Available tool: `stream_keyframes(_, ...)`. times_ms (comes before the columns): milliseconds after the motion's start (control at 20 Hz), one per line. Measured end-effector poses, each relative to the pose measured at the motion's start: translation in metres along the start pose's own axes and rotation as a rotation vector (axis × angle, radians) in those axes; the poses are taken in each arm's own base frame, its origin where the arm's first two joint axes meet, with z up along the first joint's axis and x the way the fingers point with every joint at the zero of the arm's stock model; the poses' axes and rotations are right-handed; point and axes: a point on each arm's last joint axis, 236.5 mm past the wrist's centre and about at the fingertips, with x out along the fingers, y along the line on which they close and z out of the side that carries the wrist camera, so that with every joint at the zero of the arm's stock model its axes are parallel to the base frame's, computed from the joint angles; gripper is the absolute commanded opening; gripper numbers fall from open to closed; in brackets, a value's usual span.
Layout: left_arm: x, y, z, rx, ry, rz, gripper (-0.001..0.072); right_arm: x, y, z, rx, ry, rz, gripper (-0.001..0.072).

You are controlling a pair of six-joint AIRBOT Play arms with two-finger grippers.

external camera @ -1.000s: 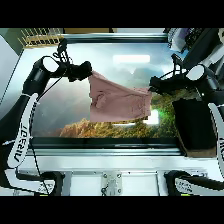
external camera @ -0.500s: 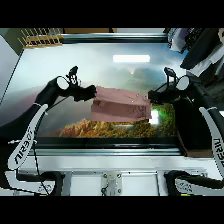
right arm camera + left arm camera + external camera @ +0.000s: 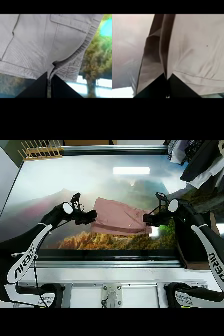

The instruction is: Fold the clothes and pants, and hang the long-sleeved shirts on hangers.

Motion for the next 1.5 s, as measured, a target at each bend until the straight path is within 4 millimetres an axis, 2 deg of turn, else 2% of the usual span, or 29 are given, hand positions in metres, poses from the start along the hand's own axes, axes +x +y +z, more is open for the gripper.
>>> stream_keyframes(200,-0.016,-0.008,0.0,0.023,-0.012,-0.016,0.0008,-0.006,0.004,-0.007,-0.002,0.017,0.009,0.0014)
stream_keyframes(350,-0.028,-0.012,-0.005,0.055,-0.001,-0.014,0.0008,-0.008,0.004,-0.02,-0.006,0.064,0.008,0.0014)
stream_keyframes(700,-0.02,0.009,-0.033,0.092,0.124,0.055,0.0011,0.001,0.01,-0.054,-0.034,0.165,0.0,0.0029)
stream_keyframes(750,-0.02,0.01,-0.034,0.098,0.132,0.06,0.0222,0.002,0.011,-0.058,-0.037,0.18,-0.001,0.017)
stream_keyframes(800,-0.021,0.011,-0.035,0.1,0.135,0.061,0.0509,0.003,0.013,-0.062,-0.036,0.193,0.004,0.0411)
stream_keyframes(850,-0.024,0.012,-0.033,0.102,0.13,0.065,0.0568,0.003,0.016,-0.066,-0.034,0.203,0.014,0.0505)
stream_keyframes(1000,-0.044,0.01,-0.02,0.105,0.076,0.052,0.0568,-0.005,0.031,-0.067,-0.05,0.192,0.073,0.0505)
stream_keyframes(1150,-0.078,0.006,-0.004,0.109,-0.007,0.033,0.0567,-0.03,0.038,-0.058,-0.07,0.122,0.121,0.0518)
stream_keyframes(1200,-0.088,0.003,-0.001,0.114,-0.03,0.026,0.0545,-0.04,0.034,-0.053,-0.066,0.086,0.125,0.0618)
stream_keyframes(1250,-0.098,-0.001,0.0,0.122,-0.05,0.018,0.0331,-0.051,0.027,-0.047,-0.055,0.051,0.123,0.0712)
stream_keyframes(1300,-0.107,-0.006,0.001,0.135,-0.07,0.009,0.0117,-0.061,0.016,-0.041,-0.033,0.014,0.117,0.0712)
stream_keyframes(1350,-0.113,-0.012,0.001,0.15,-0.084,0.001,0.0008,-0.069,0.002,-0.036,-0.001,-0.013,0.107,0.0712)
stream_keyframes(1500,-0.12,-0.037,-0.006,0.214,-0.11,-0.029,0.0008,-0.073,-0.048,-0.041,0.144,-0.033,0.08,0.0712)
